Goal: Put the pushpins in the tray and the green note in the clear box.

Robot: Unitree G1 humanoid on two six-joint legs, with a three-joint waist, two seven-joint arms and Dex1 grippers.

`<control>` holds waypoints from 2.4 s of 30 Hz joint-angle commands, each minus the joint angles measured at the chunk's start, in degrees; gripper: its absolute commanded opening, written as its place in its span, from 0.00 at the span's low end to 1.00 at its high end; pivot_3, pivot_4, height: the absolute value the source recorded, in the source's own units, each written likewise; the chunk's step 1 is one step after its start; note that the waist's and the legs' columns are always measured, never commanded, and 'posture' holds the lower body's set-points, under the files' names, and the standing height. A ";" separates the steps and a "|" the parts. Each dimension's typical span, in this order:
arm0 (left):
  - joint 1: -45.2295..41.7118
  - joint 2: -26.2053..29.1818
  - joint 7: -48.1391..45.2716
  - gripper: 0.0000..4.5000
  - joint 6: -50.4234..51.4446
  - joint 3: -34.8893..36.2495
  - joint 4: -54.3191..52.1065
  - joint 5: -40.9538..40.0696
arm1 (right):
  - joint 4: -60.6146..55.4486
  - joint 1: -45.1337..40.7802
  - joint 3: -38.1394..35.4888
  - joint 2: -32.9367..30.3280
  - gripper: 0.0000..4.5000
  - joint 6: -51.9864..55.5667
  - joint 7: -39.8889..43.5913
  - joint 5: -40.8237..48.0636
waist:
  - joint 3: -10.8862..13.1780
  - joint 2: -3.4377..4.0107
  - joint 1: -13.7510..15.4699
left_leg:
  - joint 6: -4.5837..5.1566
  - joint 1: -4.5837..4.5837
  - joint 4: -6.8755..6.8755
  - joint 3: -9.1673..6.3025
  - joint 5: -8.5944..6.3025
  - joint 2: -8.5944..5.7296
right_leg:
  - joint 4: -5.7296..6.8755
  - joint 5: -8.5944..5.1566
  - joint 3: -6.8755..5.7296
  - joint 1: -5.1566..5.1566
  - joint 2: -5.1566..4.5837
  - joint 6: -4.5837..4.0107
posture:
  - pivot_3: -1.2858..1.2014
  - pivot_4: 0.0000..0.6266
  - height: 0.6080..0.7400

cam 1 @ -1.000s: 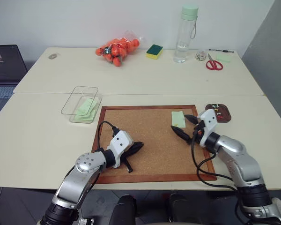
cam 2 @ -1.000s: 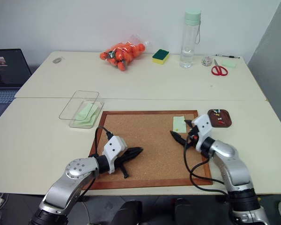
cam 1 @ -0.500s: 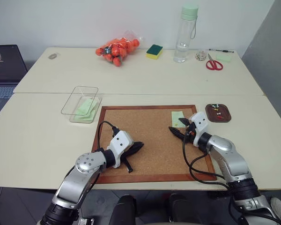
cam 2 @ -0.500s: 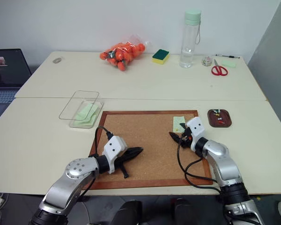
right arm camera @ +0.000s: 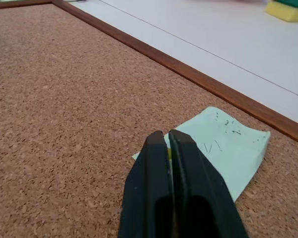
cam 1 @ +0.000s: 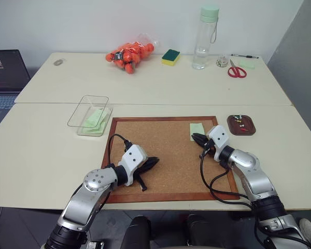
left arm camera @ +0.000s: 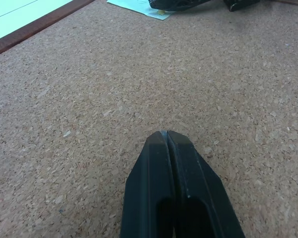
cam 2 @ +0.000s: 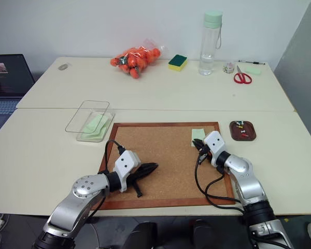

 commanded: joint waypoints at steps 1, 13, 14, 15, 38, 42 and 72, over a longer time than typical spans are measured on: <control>0.87 0.52 -0.15 0.00 0.66 -0.63 -0.42 0.58 | -0.96 0.11 -0.38 -0.44 0.01 -2.89 0.82 -0.08 | 0.00 0.00 0.00 | 0.00 0.00 0.00 0.00 0.00 0.00 | 0.00 0.00 0.00 0.00 0.00 -0.01 | 0.52 0.24 1.00; 1.03 0.76 -0.40 0.00 0.38 -0.84 -0.26 0.79 | -6.35 -0.19 -5.48 1.78 0.01 2.93 -0.26 7.50 | 0.01 0.00 0.01 | 0.00 -0.02 -0.01 -0.01 0.00 0.00 | 0.01 0.02 0.01 -0.02 -0.01 -0.04 | 0.52 0.24 1.00; 1.05 0.79 -0.41 0.00 0.39 -0.86 -0.28 0.78 | -6.77 -0.14 -5.65 1.87 0.01 3.44 -0.40 7.81 | 0.01 0.00 0.01 | 0.00 -0.02 -0.01 0.00 0.00 0.00 | 0.00 0.02 0.01 -0.02 0.00 -0.04 | 0.52 0.24 1.00; 1.07 0.80 -0.41 0.00 0.38 -0.89 -0.28 0.79 | -7.07 -0.10 -5.69 1.90 0.01 3.75 -0.51 7.89 | 0.01 0.00 0.01 | 0.00 -0.02 -0.01 0.00 0.00 0.00 | 0.01 0.02 0.01 -0.02 -0.01 -0.04 | 0.52 0.24 1.00; -3.05 -1.92 0.34 0.12 2.67 5.44 -2.17 -6.15 | -17.00 0.37 -5.35 -1.66 0.00 7.18 1.74 9.17 | 0.01 -0.01 0.01 | 0.00 -0.03 0.00 -0.02 0.00 0.01 | 0.01 -0.01 -0.01 -0.02 0.00 0.02 | 0.52 0.24 1.00; -5.17 -2.78 0.27 0.28 3.36 6.79 -3.81 -8.78 | -19.36 -0.71 -5.13 -1.69 0.00 9.70 1.93 10.27 | 0.01 -0.01 0.02 | 0.00 -0.05 0.00 -0.04 0.00 0.00 | 0.01 0.00 -0.04 -0.03 0.01 0.00 | 0.52 0.24 1.00; -37.96 -26.21 28.75 0.99 45.71 28.24 19.22 -43.86 | -24.98 -4.11 0.73 -4.98 0.00 6.61 8.67 7.98 | 0.08 -0.13 0.01 | -0.02 -0.10 0.06 -0.10 0.01 -0.06 | 0.01 0.02 -0.10 -0.03 0.02 0.06 | 0.52 0.24 1.00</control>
